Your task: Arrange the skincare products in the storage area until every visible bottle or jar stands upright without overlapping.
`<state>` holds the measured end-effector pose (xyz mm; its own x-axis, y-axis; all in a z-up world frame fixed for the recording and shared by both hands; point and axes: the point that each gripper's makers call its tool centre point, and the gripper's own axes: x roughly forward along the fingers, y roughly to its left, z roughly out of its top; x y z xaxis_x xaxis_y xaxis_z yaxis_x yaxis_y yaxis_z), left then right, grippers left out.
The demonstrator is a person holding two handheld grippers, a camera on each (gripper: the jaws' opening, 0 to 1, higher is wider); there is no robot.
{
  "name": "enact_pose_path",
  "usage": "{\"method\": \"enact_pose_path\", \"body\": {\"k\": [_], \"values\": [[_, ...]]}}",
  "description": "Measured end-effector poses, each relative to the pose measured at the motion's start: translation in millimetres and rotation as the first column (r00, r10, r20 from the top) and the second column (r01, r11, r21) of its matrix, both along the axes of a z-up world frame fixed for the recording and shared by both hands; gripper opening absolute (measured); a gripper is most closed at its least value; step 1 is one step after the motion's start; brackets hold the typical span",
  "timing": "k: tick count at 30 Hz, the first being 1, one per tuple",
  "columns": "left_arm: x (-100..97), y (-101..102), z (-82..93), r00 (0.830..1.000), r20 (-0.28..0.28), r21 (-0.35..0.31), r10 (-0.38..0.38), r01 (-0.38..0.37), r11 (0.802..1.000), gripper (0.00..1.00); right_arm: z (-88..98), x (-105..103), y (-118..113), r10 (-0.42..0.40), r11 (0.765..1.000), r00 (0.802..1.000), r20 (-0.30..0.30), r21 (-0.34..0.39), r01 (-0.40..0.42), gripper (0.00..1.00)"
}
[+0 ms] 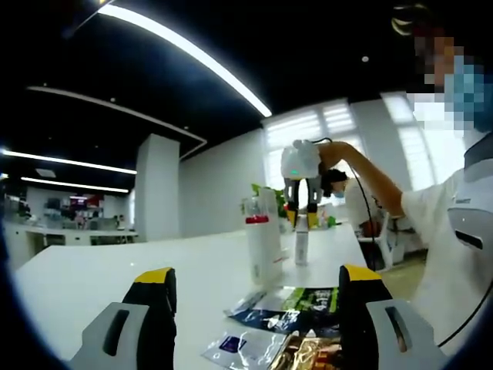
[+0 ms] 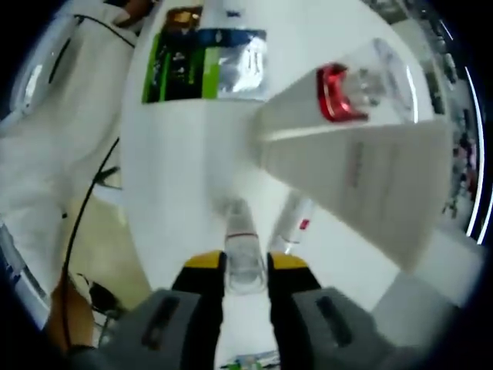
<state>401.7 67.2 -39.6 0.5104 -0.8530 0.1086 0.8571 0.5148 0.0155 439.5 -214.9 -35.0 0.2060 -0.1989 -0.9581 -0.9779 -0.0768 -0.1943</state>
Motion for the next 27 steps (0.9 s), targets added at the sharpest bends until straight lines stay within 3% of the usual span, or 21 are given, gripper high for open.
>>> {"method": "enact_pose_path", "body": {"k": [6, 13, 27], "values": [[-0.4, -0.9, -0.5, 1.000, 0.001, 0.002, -0.001, 0.001, 1.000, 0.89, 2.9, 0.8, -1.5, -0.001, 1.000, 1.000, -0.002, -0.002, 0.001, 0.21], [-0.6, -1.0, -0.7, 1.000, 0.003, 0.004, -0.002, 0.002, 1.000, 0.89, 13.5, 8.2, -1.7, 0.001, 1.000, 0.999, 0.042, 0.009, -0.001, 0.21], [-0.2, -0.2, -1.0, 1.000, 0.003, 0.006, 0.000, 0.000, 1.000, 0.89, 24.8, 16.4, -2.7, 0.011, 0.999, 0.997, 0.074, 0.042, -0.014, 0.20]]}}
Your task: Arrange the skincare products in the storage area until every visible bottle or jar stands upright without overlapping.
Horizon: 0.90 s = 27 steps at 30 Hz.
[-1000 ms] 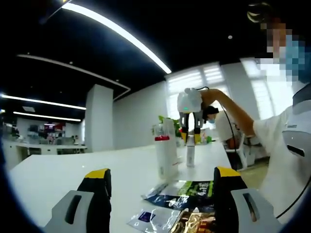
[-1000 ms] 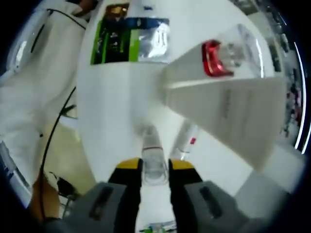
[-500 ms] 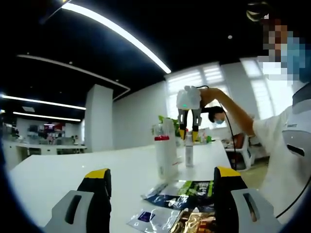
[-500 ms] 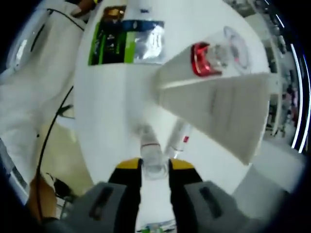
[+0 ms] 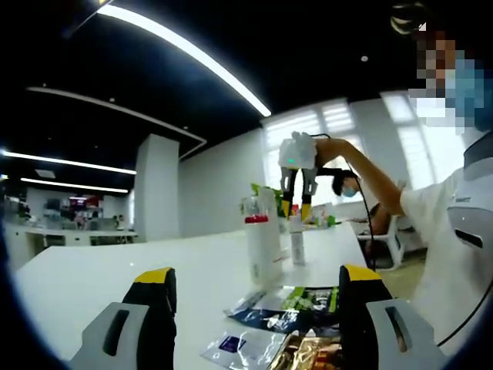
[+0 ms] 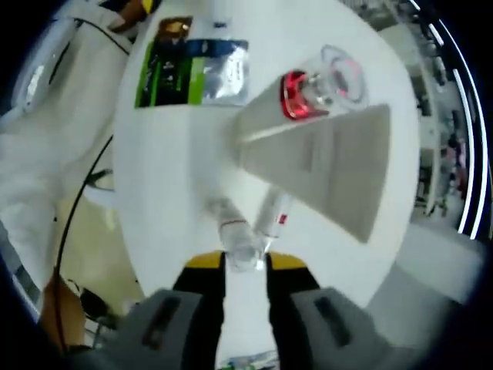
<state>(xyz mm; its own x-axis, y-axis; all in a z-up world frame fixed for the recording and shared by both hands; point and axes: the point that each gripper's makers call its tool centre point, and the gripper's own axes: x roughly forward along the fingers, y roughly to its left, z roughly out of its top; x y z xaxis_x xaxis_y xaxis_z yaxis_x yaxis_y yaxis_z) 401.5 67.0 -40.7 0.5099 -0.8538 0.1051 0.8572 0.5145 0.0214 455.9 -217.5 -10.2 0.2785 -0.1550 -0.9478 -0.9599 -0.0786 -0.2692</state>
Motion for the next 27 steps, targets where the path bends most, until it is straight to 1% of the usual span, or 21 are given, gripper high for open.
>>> {"method": "enact_pose_path", "body": {"k": [2, 6, 10, 13, 15, 21, 22, 27], "values": [[0.0, 0.2, 0.4, 1.000, -0.002, -0.003, -0.002, 0.002, 1.000, 0.89, -0.5, -2.2, 1.1, 0.008, 1.000, 1.000, -0.016, 0.014, -0.007, 0.19], [-0.3, 0.5, 0.9, 1.000, -0.004, -0.008, -0.005, 0.005, 1.000, 0.89, -0.2, -1.8, 0.4, 0.010, 1.000, 1.000, -0.011, 0.029, -0.009, 0.19], [-0.1, 0.1, -0.4, 1.000, 0.003, 0.004, 0.000, 0.000, 1.000, 0.89, -0.1, -2.2, -0.6, 0.015, 0.998, 1.000, -0.005, 0.059, -0.014, 0.20], [-0.3, 0.2, 0.2, 1.000, 0.000, -0.001, -0.003, 0.003, 1.000, 0.89, -0.8, -0.1, -1.0, 0.025, 0.996, 1.000, 0.004, 0.081, -0.025, 0.20], [0.1, 0.3, 0.1, 1.000, -0.001, -0.001, -0.001, 0.001, 1.000, 0.89, -1.4, -0.4, -1.7, 0.026, 0.995, 1.000, -0.001, 0.097, -0.026, 0.20], [-0.2, -0.1, -0.3, 1.000, 0.001, 0.003, 0.000, 0.000, 1.000, 0.89, -2.9, -0.1, -4.1, 0.028, 0.983, 0.999, -0.031, 0.181, -0.021, 0.20], [-0.2, -0.1, -0.2, 1.000, 0.001, 0.002, -0.001, 0.001, 1.000, 0.89, -4.6, -0.6, -2.3, 0.036, 0.975, 0.999, -0.038, 0.221, -0.026, 0.20], [-0.9, -1.1, -0.4, 1.000, 0.001, 0.003, -0.001, 0.001, 1.000, 0.89, -11.1, -2.7, -6.5, 0.033, 0.947, 0.998, -0.061, 0.322, -0.011, 0.21]]}}
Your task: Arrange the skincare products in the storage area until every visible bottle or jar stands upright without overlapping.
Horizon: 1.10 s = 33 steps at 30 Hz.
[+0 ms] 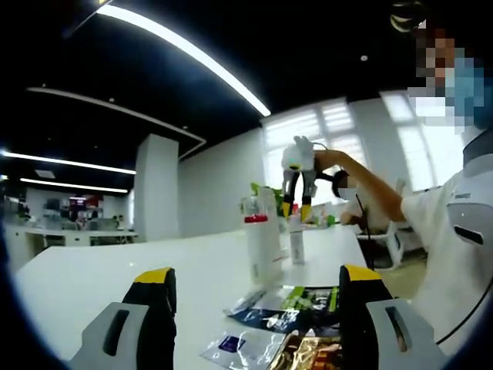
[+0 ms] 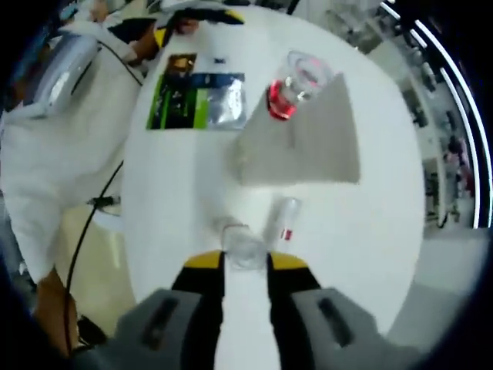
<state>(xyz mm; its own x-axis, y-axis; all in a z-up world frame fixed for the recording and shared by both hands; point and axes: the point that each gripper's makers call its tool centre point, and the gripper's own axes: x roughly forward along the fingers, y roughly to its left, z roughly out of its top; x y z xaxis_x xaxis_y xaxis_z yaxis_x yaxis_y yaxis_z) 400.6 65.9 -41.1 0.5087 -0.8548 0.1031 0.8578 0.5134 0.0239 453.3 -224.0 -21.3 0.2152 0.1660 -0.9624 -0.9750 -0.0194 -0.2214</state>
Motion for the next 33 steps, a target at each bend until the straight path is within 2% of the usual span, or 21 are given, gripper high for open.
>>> {"method": "enact_pose_path", "body": {"k": [7, 10, 14, 19, 20, 23, 27, 30, 31, 33], "values": [[-0.1, -0.5, -0.2, 1.000, -0.002, -0.001, 0.001, -0.001, 1.000, 0.90, -10.1, -3.8, -8.6, -0.023, 0.990, 0.999, -0.040, 0.140, 0.028, 0.23], [-0.8, -0.8, 0.4, 1.000, -0.004, -0.005, -0.002, 0.002, 1.000, 0.90, -13.7, -3.1, -11.4, -0.026, 0.982, 0.999, -0.030, 0.188, 0.031, 0.22], [-0.7, -0.5, 0.9, 1.000, -0.005, -0.009, -0.001, 0.001, 1.000, 0.90, -16.1, -10.8, -3.8, -0.022, 0.949, 0.998, -0.057, 0.314, 0.039, 0.23], [-1.0, 0.0, 2.1, 1.000, 0.001, -0.011, 0.000, 0.000, 1.000, 0.90, -24.9, -12.8, -8.1, -0.046, 0.929, 0.997, -0.058, 0.365, 0.064, 0.23], [-1.0, 0.3, 2.8, 1.000, 0.004, -0.013, 0.002, -0.002, 1.000, 0.90, -23.2, -10.8, -3.7, -0.048, 0.907, 0.998, -0.046, 0.416, 0.063, 0.23], [-1.3, 1.5, 4.9, 1.000, 0.011, -0.020, 0.004, -0.004, 1.000, 0.90, -21.5, -11.4, 2.4, -0.047, 0.863, 0.998, -0.046, 0.502, 0.063, 0.24], [-1.4, 1.6, 5.3, 1.000, 0.015, -0.020, 0.005, -0.005, 1.000, 0.90, -22.1, -11.0, 5.6, -0.064, 0.811, 0.996, -0.056, 0.579, 0.084, 0.28], [-1.6, 1.7, 5.8, 1.000, 0.017, -0.021, 0.006, -0.006, 1.000, 0.90, -25.1, -15.3, 5.7, -0.055, 0.782, 0.996, -0.063, 0.618, 0.082, 0.28], [-1.8, 1.5, 6.0, 1.000, 0.018, -0.021, 0.006, -0.005, 1.000, 0.90, -23.9, -16.2, 9.1, -0.045, 0.753, 0.997, -0.064, 0.654, 0.076, 0.29], [-2.0, 1.1, 5.3, 1.000, 0.017, -0.019, 0.005, -0.004, 1.000, 0.90, -25.6, -17.6, 9.5, -0.047, 0.727, 0.996, -0.078, 0.681, 0.088, 0.26]]}}
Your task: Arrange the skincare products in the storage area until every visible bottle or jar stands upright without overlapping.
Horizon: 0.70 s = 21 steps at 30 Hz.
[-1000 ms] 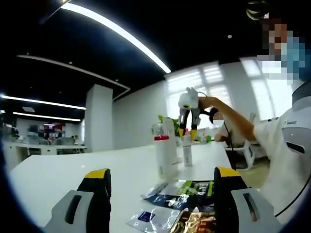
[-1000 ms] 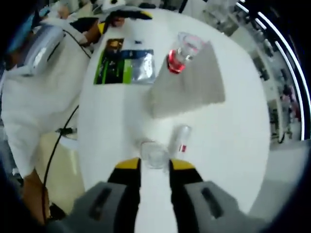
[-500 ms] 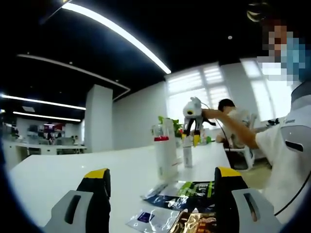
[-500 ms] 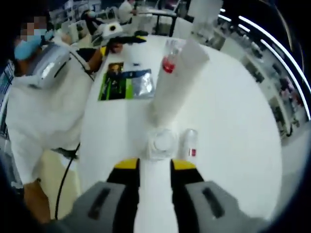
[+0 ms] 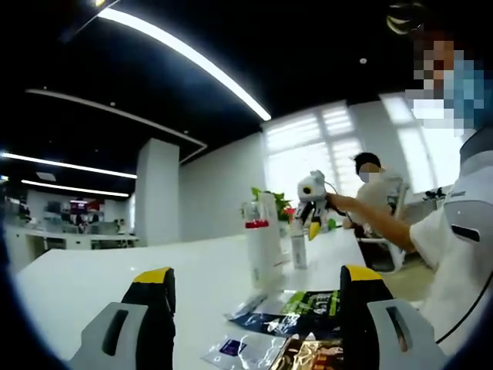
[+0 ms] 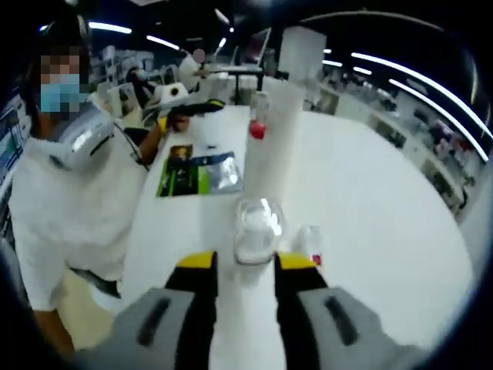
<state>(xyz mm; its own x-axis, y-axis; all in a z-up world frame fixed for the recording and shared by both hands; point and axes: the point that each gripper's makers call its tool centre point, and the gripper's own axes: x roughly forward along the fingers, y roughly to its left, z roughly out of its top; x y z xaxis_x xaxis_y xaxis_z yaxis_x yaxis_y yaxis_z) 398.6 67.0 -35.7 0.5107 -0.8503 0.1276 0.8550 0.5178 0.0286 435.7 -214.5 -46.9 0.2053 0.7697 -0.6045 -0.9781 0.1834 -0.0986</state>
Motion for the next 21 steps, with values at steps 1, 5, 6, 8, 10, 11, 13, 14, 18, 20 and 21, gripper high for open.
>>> {"method": "enact_pose_path", "body": {"k": [1, 5, 6, 8, 10, 11, 13, 14, 18, 20, 21], "values": [[0.1, -0.2, -0.5, 1.000, 0.000, 0.003, 0.001, -0.001, 1.000, 0.90, -0.6, -0.9, 0.5, 0.004, 1.000, 1.000, -0.002, 0.016, -0.004, 0.23], [-0.3, -1.6, -2.4, 1.000, 0.001, 0.015, 0.000, 0.000, 1.000, 0.90, 3.3, 0.1, 5.6, 0.000, 0.996, 1.000, 0.008, 0.090, -0.001, 0.20], [-0.1, -1.5, -2.5, 1.000, 0.000, 0.015, 0.000, 0.000, 1.000, 0.91, 4.3, -0.1, 6.7, 0.002, 0.995, 1.000, 0.008, 0.104, -0.003, 0.20], [0.3, -1.1, -2.6, 1.000, -0.001, 0.014, 0.002, -0.002, 1.000, 0.90, 5.0, -1.3, 5.8, 0.013, 0.992, 1.000, -0.007, 0.126, -0.012, 0.20], [0.5, -1.0, -3.1, 1.000, -0.001, 0.017, 0.002, -0.002, 1.000, 0.90, 5.2, -1.9, 5.5, 0.018, 0.990, 1.000, -0.013, 0.141, -0.016, 0.20], [0.3, -1.1, -3.1, 1.000, -0.001, 0.018, 0.001, -0.001, 1.000, 0.90, 5.0, -1.9, 6.3, 0.016, 0.988, 1.000, -0.011, 0.152, -0.014, 0.20], [0.0, -1.2, -3.1, 1.000, 0.000, 0.018, -0.001, 0.001, 1.000, 0.90, 4.2, -5.2, 10.2, 0.023, 0.984, 1.000, -0.021, 0.177, -0.019, 0.19], [0.0, -1.1, -3.2, 1.000, -0.001, 0.018, -0.001, 0.001, 1.000, 0.90, 4.1, -6.0, 11.0, 0.022, 0.982, 0.999, -0.030, 0.186, -0.016, 0.19], [-0.2, -1.2, -3.7, 1.000, 0.000, 0.021, -0.002, 0.002, 1.000, 0.90, 3.6, -7.3, 12.3, 0.018, 0.979, 0.999, -0.039, 0.204, -0.010, 0.19], [0.0, -1.1, -3.8, 1.000, -0.001, 0.021, -0.002, 0.002, 1.000, 0.91, 3.5, -6.8, 11.8, 0.022, 0.976, 0.999, -0.049, 0.218, -0.011, 0.19], [0.0, -1.1, -3.7, 1.000, -0.001, 0.021, -0.002, 0.002, 1.000, 0.91, 3.6, -6.3, 11.1, 0.024, 0.974, 0.998, -0.052, 0.225, -0.012, 0.19]]}}
